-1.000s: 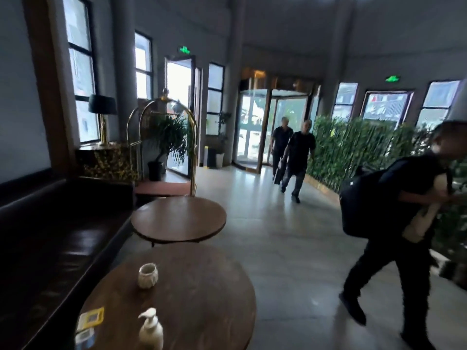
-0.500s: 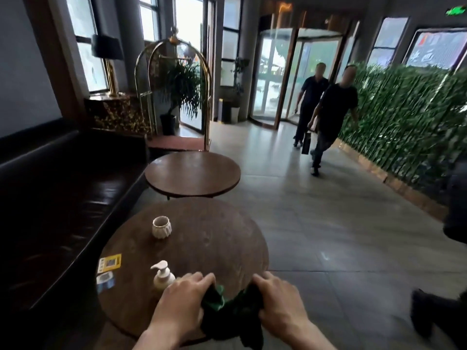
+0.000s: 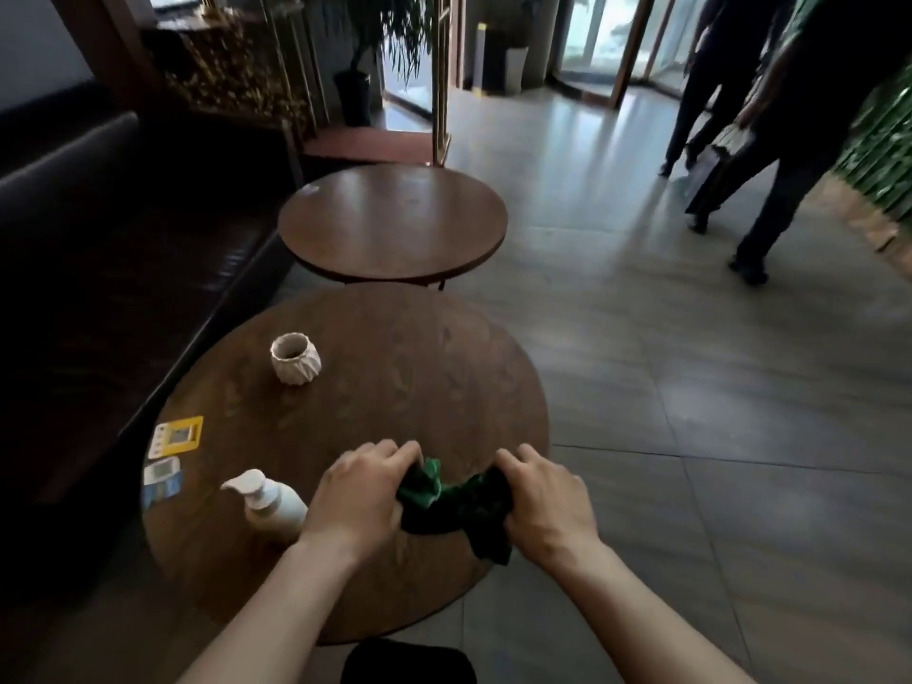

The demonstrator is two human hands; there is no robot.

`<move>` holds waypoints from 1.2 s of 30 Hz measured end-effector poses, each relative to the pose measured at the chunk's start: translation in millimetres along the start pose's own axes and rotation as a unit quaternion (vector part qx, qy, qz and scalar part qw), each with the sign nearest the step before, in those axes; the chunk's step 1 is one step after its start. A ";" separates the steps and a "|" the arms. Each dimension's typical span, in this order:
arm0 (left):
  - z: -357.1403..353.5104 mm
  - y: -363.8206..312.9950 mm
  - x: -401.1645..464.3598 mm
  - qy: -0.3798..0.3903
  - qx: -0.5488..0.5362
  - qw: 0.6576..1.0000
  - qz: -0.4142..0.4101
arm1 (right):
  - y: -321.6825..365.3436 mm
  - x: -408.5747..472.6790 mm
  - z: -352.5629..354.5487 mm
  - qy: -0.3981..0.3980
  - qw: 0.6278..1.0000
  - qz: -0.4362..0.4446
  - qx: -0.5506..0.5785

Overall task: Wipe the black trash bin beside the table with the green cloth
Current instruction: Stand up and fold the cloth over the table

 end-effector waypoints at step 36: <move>-232.4 96.7 153.5 0.233 0.008 0.967 0.101 | -83.3 207.4 -209.8 0.138 0.987 0.073 0.032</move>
Point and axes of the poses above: each hand's wrist, its own x-axis towards the middle knuckle, its own z-axis out of the back of the hand, y = z × x, the point moved 4 cm from there along x, towards the middle knuckle, and after that the axes turned 14 degrees about y, right-handed, at the moved point
